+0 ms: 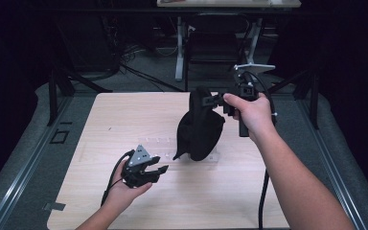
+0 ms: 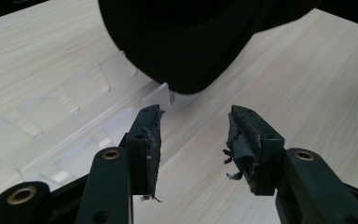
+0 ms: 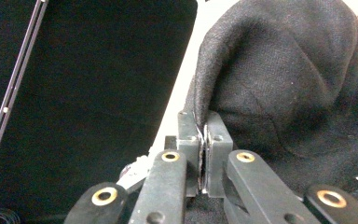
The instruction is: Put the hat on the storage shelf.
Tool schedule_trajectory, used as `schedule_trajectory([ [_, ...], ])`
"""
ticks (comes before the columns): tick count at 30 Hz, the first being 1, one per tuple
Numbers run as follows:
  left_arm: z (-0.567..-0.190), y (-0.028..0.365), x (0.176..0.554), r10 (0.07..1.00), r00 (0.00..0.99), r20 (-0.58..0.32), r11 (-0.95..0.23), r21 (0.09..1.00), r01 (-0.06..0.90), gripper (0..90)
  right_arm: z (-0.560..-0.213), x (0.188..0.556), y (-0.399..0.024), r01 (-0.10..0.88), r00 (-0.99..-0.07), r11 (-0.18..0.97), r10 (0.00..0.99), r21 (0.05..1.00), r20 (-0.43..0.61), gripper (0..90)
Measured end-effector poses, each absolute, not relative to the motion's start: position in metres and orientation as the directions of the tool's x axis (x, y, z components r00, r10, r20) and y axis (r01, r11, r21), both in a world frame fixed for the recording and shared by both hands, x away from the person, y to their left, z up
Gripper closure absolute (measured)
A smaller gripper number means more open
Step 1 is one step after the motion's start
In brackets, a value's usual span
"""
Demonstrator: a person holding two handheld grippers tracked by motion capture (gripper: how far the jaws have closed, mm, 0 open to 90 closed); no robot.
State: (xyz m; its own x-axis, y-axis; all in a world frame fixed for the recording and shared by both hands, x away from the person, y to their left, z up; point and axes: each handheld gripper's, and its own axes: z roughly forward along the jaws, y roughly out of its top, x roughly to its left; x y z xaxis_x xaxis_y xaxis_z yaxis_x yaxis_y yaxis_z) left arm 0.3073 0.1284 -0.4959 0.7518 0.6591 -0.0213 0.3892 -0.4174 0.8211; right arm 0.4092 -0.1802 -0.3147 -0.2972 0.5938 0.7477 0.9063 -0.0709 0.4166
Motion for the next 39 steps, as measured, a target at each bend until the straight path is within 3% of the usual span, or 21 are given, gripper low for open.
schedule_trajectory([
  [18,-0.486,0.091,0.314,0.637,0.769,0.057,-0.457,0.831,0.317,67.1,-0.317,0.409,-0.18,0.905,-0.295,-0.088,0.575,0.417,0.763,87.0],
  [28,-0.478,0.078,0.319,0.628,0.775,0.072,-0.458,0.839,0.293,69.2,-0.318,0.41,-0.179,0.903,-0.299,-0.09,0.568,0.419,0.767,86.9],
  [39,-0.474,0.074,0.32,0.634,0.77,0.074,-0.46,0.836,0.299,77.2,-0.317,0.409,-0.178,0.901,-0.306,-0.09,0.564,0.425,0.767,84.8],
])
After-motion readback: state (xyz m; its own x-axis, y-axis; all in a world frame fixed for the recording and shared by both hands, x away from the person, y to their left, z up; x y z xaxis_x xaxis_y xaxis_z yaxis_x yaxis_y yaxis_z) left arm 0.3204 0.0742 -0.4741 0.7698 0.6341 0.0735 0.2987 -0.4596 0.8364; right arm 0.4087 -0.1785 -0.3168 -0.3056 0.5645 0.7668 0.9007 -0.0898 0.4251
